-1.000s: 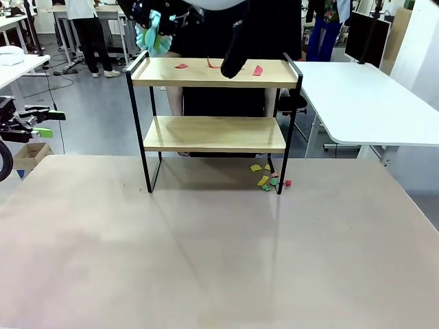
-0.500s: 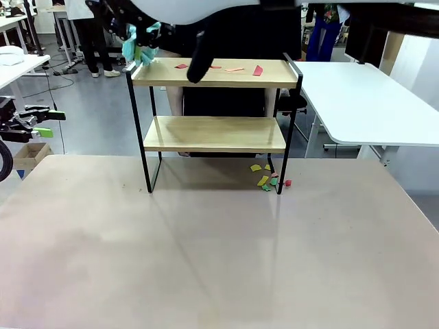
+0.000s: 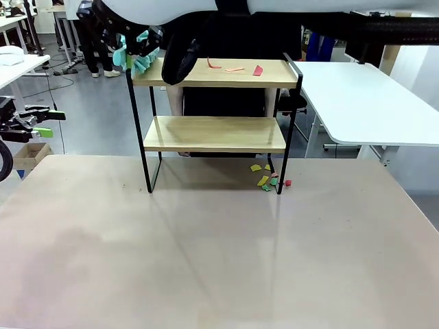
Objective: Clean the shelf.
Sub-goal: Clean the specific section of the Shelf indicated by the human with the Duster.
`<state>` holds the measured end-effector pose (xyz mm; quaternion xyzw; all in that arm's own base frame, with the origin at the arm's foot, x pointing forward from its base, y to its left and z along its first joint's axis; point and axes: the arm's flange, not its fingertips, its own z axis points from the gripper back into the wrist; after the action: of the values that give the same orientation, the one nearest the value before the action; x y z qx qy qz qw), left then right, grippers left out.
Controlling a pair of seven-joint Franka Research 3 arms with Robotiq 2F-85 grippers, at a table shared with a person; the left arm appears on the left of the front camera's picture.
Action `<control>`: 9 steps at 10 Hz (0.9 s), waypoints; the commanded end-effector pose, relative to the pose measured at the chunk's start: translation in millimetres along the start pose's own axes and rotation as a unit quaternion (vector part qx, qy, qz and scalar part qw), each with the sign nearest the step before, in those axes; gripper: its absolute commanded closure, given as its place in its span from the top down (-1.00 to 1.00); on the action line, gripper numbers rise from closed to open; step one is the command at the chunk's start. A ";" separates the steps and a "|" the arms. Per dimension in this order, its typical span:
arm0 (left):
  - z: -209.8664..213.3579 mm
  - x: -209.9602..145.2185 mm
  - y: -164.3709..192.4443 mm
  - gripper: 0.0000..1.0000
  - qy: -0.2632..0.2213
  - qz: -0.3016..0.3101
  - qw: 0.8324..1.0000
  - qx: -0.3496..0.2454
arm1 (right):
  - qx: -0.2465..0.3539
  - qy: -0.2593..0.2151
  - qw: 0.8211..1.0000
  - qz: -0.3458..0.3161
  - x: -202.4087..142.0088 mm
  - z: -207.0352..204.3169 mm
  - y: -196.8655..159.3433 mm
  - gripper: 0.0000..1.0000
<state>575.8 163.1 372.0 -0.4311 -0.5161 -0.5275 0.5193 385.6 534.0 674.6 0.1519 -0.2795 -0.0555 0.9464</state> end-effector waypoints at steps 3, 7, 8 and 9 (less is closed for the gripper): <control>-0.1 2.9 -2.4 1.00 0.003 -0.005 1.000 -0.004 | -0.025 -0.019 0.999 -0.026 -0.8 9.9 -2.0 -0.73; -0.1 2.9 -2.4 1.00 0.003 -0.005 1.000 -0.004 | -0.034 0.015 0.999 -0.020 -3.7 0.3 -7.6 -0.73; -0.1 2.9 -2.4 1.00 0.003 -0.005 1.000 -0.004 | -0.033 0.001 0.999 -0.018 -3.3 1.7 -5.9 -0.73; -0.1 2.9 -2.4 1.00 0.003 -0.005 1.000 -0.004 | -0.027 0.007 1.000 -0.012 -2.4 -0.7 -6.9 -0.73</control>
<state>575.8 163.1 372.0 -0.4311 -0.5161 -0.5275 0.5193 383.9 528.4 668.7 0.1278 -0.2688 -0.0723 0.9519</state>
